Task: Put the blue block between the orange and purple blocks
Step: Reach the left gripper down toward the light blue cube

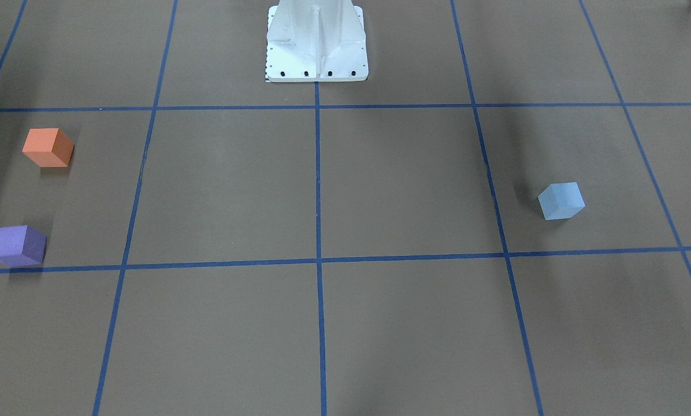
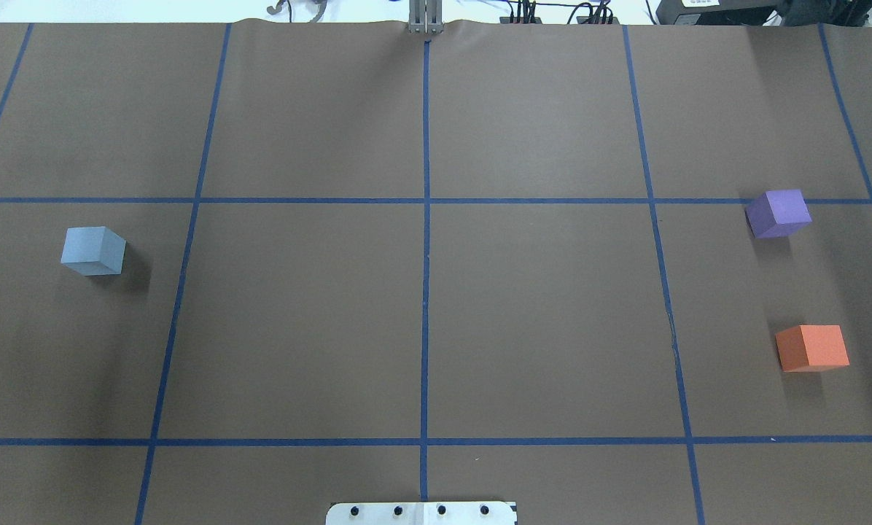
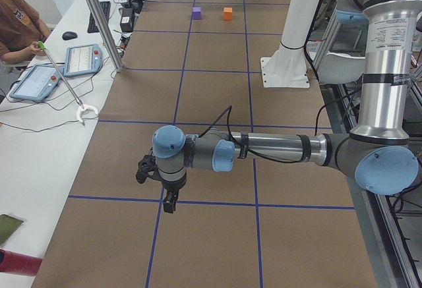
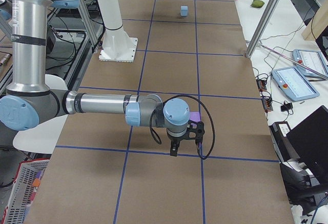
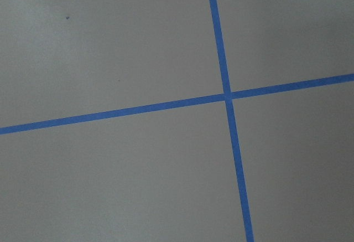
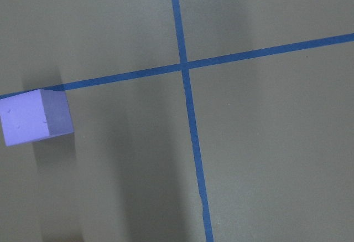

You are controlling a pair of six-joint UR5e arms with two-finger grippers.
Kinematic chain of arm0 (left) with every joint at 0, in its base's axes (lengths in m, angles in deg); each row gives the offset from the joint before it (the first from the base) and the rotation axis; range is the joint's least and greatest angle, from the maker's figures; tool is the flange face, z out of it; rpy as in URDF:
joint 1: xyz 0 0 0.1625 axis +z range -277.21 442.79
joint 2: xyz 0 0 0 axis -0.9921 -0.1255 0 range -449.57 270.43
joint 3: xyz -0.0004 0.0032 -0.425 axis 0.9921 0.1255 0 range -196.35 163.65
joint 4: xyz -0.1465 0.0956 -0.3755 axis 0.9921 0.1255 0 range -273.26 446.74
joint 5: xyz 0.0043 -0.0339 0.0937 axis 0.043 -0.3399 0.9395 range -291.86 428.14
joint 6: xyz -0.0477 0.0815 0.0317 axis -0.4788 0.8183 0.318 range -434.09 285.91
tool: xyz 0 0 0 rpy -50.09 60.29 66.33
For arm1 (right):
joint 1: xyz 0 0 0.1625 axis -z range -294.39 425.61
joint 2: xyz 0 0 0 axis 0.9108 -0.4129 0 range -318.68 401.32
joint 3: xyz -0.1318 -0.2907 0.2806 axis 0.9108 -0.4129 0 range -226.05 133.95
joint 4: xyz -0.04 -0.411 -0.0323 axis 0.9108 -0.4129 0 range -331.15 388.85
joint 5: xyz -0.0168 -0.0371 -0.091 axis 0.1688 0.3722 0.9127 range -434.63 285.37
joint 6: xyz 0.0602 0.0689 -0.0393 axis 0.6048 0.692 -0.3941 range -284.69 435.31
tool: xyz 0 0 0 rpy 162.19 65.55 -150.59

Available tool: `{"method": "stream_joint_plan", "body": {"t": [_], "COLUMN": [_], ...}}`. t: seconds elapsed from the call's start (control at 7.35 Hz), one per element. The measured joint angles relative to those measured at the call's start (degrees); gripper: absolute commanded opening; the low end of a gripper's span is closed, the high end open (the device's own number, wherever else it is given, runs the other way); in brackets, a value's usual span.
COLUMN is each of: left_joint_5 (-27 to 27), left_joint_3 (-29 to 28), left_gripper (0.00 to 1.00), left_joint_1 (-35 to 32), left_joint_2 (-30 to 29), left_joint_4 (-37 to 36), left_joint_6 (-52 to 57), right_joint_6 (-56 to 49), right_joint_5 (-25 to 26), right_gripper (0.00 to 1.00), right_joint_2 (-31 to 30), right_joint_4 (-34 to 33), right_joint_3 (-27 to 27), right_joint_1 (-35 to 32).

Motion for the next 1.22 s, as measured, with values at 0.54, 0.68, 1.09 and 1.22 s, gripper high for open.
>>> {"method": "stream_joint_plan", "body": {"t": [0.54,0.68,1.09,1.22], "left_joint_5": [-0.39,-0.44,-1.00,-1.26], "left_joint_3": [3.23,5.71,11.63,11.69], "left_gripper": [1.00,1.00,1.00,1.00], "left_joint_1": [0.90,3.04,13.56,16.88], "left_joint_2": [-1.25,-1.59,-3.20,-4.15], "left_joint_4": [0.03,1.06,3.98,4.93], "left_joint_6": [-0.26,-1.70,-16.80,-21.89], "right_joint_6": [-0.19,-0.19,-0.25,-0.30], "right_joint_5": [-0.28,-1.07,-2.23,-2.20], "right_gripper": [1.00,1.00,1.00,1.00], "right_joint_2": [0.13,0.26,0.52,0.67], "right_joint_4": [0.13,0.14,0.21,0.22], "right_joint_3": [0.07,0.18,0.12,0.28], "right_joint_1": [-0.03,-0.03,0.16,0.45]}}
